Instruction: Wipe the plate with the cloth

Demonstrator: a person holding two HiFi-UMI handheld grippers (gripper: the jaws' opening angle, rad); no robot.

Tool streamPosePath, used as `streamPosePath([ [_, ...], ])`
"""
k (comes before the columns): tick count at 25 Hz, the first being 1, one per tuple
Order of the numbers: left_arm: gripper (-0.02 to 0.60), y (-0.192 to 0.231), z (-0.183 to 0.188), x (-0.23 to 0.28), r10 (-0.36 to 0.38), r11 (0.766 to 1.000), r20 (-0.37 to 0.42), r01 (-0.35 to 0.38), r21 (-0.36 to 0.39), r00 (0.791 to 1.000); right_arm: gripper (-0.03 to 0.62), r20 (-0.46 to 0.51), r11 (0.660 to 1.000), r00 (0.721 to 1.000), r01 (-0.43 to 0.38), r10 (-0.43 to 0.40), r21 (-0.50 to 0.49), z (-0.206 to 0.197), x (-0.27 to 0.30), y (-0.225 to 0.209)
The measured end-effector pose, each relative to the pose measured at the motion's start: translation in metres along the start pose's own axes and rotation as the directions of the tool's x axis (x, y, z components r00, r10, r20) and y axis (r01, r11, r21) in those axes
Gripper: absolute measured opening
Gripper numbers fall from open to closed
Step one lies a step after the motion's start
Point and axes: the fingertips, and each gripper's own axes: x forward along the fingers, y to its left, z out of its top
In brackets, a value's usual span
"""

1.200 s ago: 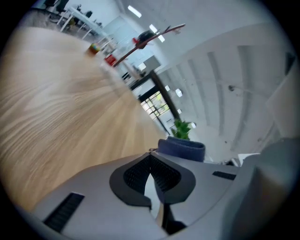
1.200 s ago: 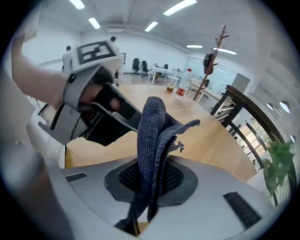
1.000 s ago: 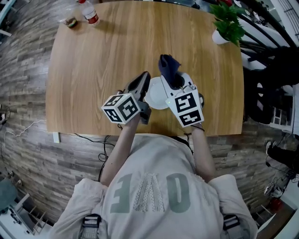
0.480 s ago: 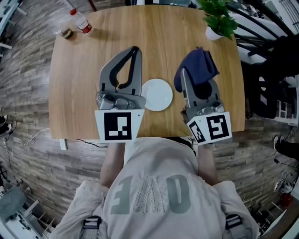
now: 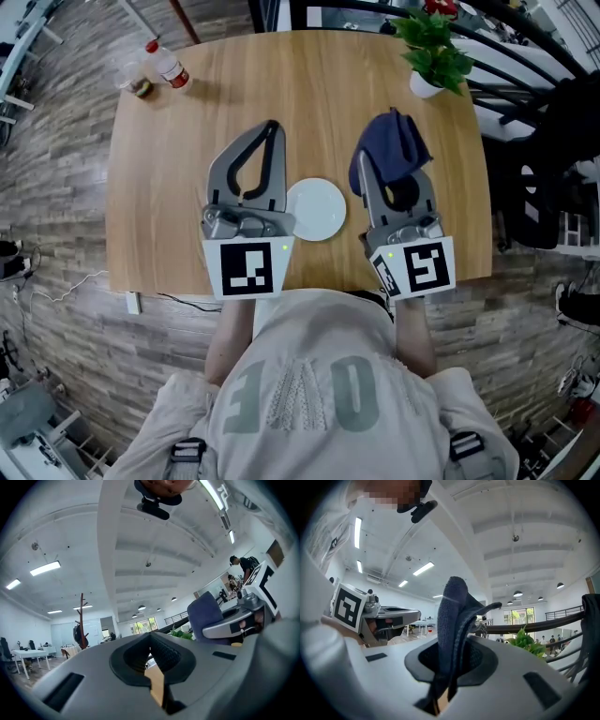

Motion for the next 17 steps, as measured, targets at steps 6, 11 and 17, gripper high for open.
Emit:
streamPosePath([
  [6, 0.006, 0.003, -0.002, -0.001, 0.014, 1.000, -0.009, -0.014, -0.017, 1.000, 0.053, -0.001, 1.000, 1.000, -0.026, 0.026, -0.013, 0.001, 0.001, 0.005],
  [11, 0.005, 0.004, -0.004, -0.001, 0.020, 0.999, -0.015, -0.020, -0.028, 1.000, 0.052, -0.029, 0.998, 0.999, -0.043, 0.041, -0.043, -0.005, 0.002, 0.010],
  [17, 0.005, 0.005, -0.004, 0.000, 0.020, 0.999, -0.015, -0.020, -0.027, 1.000, 0.052, -0.046, 0.997, 0.998, -0.056, 0.054, -0.050, -0.007, 0.003, 0.018],
])
